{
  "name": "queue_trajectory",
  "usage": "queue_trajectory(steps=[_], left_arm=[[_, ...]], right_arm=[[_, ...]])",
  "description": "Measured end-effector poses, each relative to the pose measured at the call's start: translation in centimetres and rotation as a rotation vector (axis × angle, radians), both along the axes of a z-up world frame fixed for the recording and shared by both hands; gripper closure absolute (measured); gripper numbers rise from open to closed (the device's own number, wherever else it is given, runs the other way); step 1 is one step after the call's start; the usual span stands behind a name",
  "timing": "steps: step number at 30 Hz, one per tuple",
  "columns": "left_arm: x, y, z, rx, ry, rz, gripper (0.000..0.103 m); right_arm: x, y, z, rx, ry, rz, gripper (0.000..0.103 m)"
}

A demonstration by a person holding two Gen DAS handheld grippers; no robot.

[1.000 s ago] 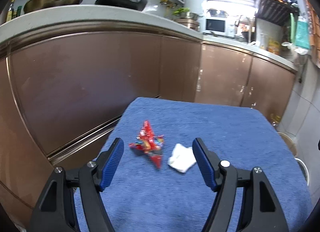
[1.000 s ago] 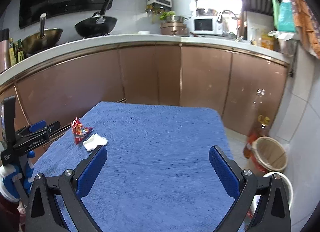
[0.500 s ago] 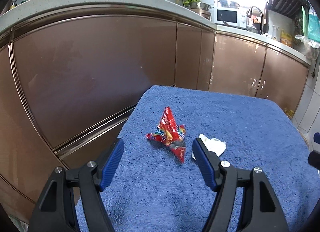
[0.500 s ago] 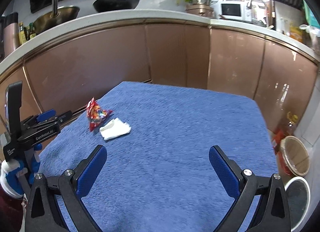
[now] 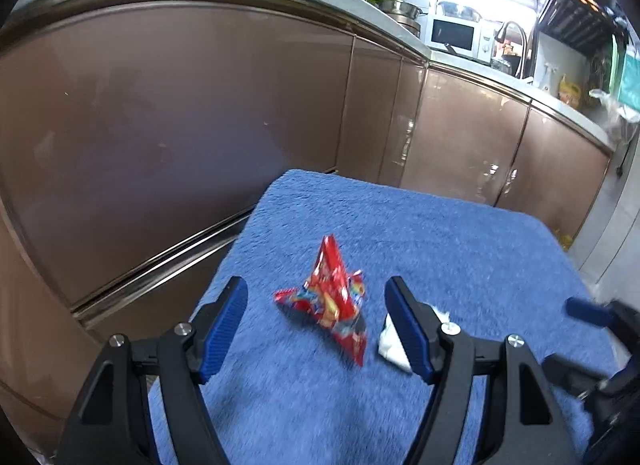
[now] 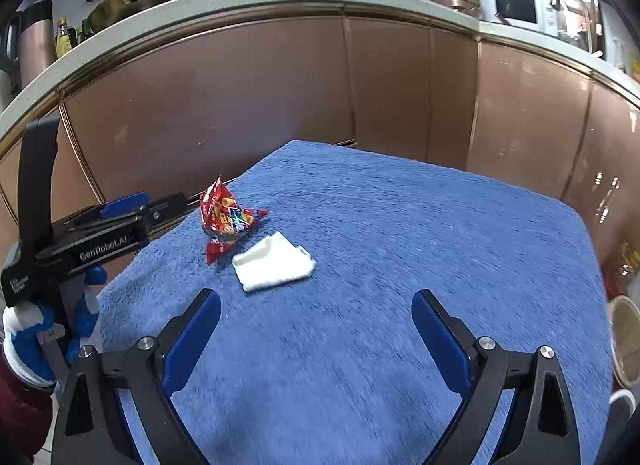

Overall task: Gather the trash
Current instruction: 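Grasp the red snack bag with the left tool while the right tool grasps the white tissue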

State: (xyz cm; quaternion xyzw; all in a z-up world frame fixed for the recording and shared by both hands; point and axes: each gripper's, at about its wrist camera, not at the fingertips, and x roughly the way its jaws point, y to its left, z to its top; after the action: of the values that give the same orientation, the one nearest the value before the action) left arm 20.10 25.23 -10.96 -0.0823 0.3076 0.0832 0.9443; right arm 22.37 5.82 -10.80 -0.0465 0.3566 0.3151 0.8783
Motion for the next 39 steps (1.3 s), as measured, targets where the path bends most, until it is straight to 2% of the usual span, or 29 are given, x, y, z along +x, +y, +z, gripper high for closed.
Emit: queue_trajectory(steps=[4, 8, 16, 19, 22, 24, 26, 30, 33, 39], left_arm=[[3.1, 0.5, -0.7, -0.037, 0.051, -0.037, 0.034], [5.5, 1.0, -2.6, -0.061, 0.114, -0.032, 0.034], [7.2, 2.1, -5.6, -0.127, 0.176, -0.004, 0.036], [7.6, 2.3, -6.2, -0.135, 0.188, -0.010, 0.049], [7.8, 2.2, -6.2, -0.139, 0.185, -0.010, 0.054], [7.8, 2.1, -6.3, -0.134, 0.186, -0.009, 0.058], [7.8, 1.9, -6.2, -0.124, 0.184, -0.010, 0.064], [7.4, 1.6, -5.8, -0.111, 0.171, -0.007, 0.071], [7.0, 1.3, -5.2, -0.116, 0.153, -0.015, 0.074], [5.1, -0.3, -2.9, -0.072, 0.106, -0.042, 0.082]], right_arm=[[1.9, 2.4, -1.2, 0.012, 0.037, 0.046, 0.013], [3.5, 4.3, -2.6, -0.002, 0.075, 0.067, 0.023], [5.7, 7.1, -5.4, -0.071, 0.131, 0.076, 0.038], [6.2, 7.3, -6.2, -0.076, 0.155, 0.076, 0.054], [6.0, 7.5, -6.2, -0.083, 0.142, 0.085, 0.067], [5.8, 7.4, -6.2, -0.083, 0.138, 0.092, 0.081], [5.5, 7.2, -6.2, -0.073, 0.139, 0.100, 0.090], [4.3, 6.1, -5.7, -0.055, 0.126, 0.109, 0.095], [3.3, 4.7, -5.2, -0.037, 0.121, 0.098, 0.095], [1.4, 1.5, -3.2, 0.014, 0.109, 0.070, 0.095]])
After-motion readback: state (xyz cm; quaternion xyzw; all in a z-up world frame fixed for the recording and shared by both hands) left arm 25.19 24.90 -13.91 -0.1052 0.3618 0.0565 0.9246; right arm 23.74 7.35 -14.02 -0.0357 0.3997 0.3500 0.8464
